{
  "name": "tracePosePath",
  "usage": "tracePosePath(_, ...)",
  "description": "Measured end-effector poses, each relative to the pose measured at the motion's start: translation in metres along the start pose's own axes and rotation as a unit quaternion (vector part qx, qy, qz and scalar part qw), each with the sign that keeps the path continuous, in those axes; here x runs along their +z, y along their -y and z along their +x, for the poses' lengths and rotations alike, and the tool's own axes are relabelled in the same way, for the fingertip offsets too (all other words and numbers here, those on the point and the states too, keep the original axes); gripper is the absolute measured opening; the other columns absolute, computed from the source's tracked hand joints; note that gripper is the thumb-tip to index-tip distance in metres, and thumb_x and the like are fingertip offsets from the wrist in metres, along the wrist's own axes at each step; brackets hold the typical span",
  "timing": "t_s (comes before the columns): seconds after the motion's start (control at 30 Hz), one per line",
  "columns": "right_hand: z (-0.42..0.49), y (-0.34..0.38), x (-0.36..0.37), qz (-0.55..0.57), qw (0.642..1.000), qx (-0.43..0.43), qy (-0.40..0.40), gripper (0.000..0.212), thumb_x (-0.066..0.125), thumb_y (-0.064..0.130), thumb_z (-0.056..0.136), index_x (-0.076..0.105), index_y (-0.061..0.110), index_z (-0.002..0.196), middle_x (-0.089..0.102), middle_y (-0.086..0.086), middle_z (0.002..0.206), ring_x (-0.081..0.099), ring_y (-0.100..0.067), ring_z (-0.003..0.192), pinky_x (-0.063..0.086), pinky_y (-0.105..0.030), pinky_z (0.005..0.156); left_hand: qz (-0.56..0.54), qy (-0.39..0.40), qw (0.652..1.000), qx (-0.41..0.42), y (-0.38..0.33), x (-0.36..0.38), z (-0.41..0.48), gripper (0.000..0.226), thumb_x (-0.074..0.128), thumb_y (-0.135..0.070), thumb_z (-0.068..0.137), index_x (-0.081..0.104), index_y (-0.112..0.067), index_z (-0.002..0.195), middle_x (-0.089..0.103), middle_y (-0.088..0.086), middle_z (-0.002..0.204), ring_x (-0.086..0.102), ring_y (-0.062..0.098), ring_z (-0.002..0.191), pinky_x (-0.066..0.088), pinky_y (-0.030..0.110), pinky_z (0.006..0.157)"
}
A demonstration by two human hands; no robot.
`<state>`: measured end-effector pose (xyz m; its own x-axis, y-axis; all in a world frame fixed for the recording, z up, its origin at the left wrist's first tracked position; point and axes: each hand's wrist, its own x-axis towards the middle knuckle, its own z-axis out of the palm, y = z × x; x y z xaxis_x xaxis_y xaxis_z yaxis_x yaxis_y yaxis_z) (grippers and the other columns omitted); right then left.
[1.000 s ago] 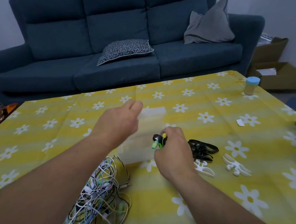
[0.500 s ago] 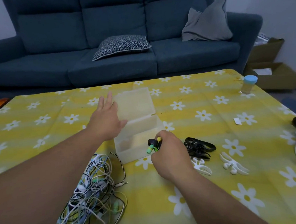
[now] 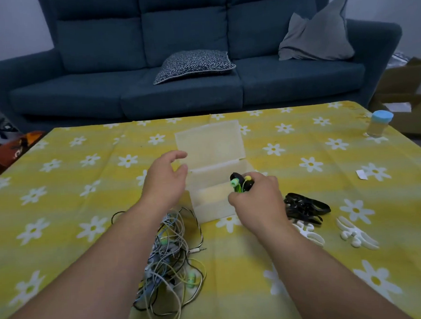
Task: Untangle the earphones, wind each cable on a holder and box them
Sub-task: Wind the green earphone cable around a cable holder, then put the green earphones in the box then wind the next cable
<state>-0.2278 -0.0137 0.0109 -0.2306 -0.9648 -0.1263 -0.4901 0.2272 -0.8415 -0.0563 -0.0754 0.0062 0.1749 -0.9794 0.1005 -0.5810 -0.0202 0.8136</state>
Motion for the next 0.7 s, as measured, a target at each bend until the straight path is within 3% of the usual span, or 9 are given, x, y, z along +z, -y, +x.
tracePosePath(0.07, 0.000, 0.007, 0.007, 0.046, 0.999, 0.000, 0.003, 0.022, 0.064, 0.013, 0.076, 0.062, 0.021, 0.097, 0.060, -0.008, 0.097, 0.056, -0.023, 0.071, 0.041, -0.028, 0.057, -0.083, -0.088, 0.991, -0.051, -0.004, -0.011, -0.019, 0.028, 0.054, -0.011, 0.095, 0.063, -0.025, 0.118, 0.062, -0.003, 0.127, 0.059, 0.024, 0.117, 0.051, 0.035, 0.084)
tracePosePath(0.13, 0.000, 0.013, 0.009, 0.060, 0.998, -0.004, 0.003, 0.027, 0.067, 0.010, 0.075, 0.065, 0.016, 0.101, 0.063, -0.005, 0.084, 0.057, -0.026, 0.072, 0.045, -0.033, 0.062, -0.171, -0.164, 0.966, -0.103, -0.009, -0.023, -0.036, 0.029, 0.055, -0.006, 0.092, 0.062, -0.024, 0.114, 0.062, -0.006, 0.121, 0.061, 0.011, 0.097, 0.045, 0.023, 0.065)
tracePosePath(0.23, -0.001, 0.021, 0.010, 0.036, 0.999, -0.012, -0.025, 0.055, 0.073, 0.015, 0.078, 0.057, 0.018, 0.130, 0.064, -0.003, 0.110, 0.065, -0.027, 0.094, 0.051, -0.034, 0.077, -0.231, -0.209, 0.938, -0.150, -0.005, -0.043, -0.058, 0.027, 0.056, -0.006, 0.092, 0.061, -0.021, 0.114, 0.061, -0.005, 0.110, 0.055, 0.000, 0.078, 0.039, 0.021, 0.057)
tracePosePath(0.37, 0.009, 0.034, 0.021, 0.027, 0.999, -0.017, -0.042, 0.058, 0.074, 0.017, 0.079, 0.051, 0.019, 0.133, 0.060, -0.002, 0.113, 0.065, -0.025, 0.094, 0.047, -0.030, 0.070, -0.135, -0.148, 0.970, -0.141, 0.014, -0.063, -0.063, 0.028, 0.059, -0.013, 0.090, 0.058, -0.022, 0.116, 0.061, -0.001, 0.111, 0.059, 0.010, 0.079, 0.044, 0.028, 0.061)
tracePosePath(0.47, 0.030, 0.048, 0.036, -0.074, 0.996, -0.039, -0.041, 0.048, 0.072, 0.016, 0.079, 0.055, 0.016, 0.125, 0.060, -0.003, 0.109, 0.062, -0.026, 0.097, 0.050, -0.033, 0.072, -0.037, -0.090, 0.989, -0.113, 0.023, -0.076, -0.061, 0.030, 0.060, -0.019, 0.089, 0.057, -0.023, 0.119, 0.059, -0.002, 0.115, 0.062, 0.020, 0.086, 0.053, 0.037, 0.073)
tracePosePath(0.53, 0.047, 0.053, 0.043, -0.175, 0.983, -0.038, -0.030, 0.031, 0.068, 0.013, 0.081, 0.059, 0.013, 0.111, 0.059, -0.004, 0.096, 0.060, -0.026, 0.087, 0.051, -0.033, 0.068, 0.055, -0.061, 0.991, -0.110, 0.031, -0.080, -0.061, 0.031, 0.059, -0.021, 0.089, 0.056, -0.023, 0.120, 0.057, 0.002, 0.122, 0.059, 0.021, 0.091, 0.048, 0.035, 0.077)
tracePosePath(0.6, 0.057, 0.052, 0.051, -0.283, 0.959, -0.032, 0.013, 0.014, 0.069, 0.013, 0.081, 0.056, 0.011, 0.086, 0.057, -0.005, 0.080, 0.056, -0.023, 0.069, 0.043, -0.026, 0.055, 0.117, -0.020, 0.986, -0.120, 0.037, -0.081, -0.060, 0.031, 0.059, -0.025, 0.091, 0.056, -0.023, 0.122, 0.055, 0.004, 0.129, 0.054, 0.020, 0.091, 0.044, 0.033, 0.079)
tracePosePath(0.7, 0.061, 0.047, 0.067, -0.367, 0.923, -0.038, 0.105, 0.027, 0.073, 0.023, 0.079, 0.052, 0.010, 0.067, 0.049, -0.002, 0.060, 0.048, -0.020, 0.057, 0.029, -0.023, 0.044, 0.127, 0.005, 0.985, -0.119, 0.039, -0.085, -0.057, 0.032, 0.059, -0.028, 0.092, 0.056, -0.023, 0.124, 0.054, 0.005, 0.134, 0.059, 0.023, 0.098, 0.049, 0.035, 0.086)
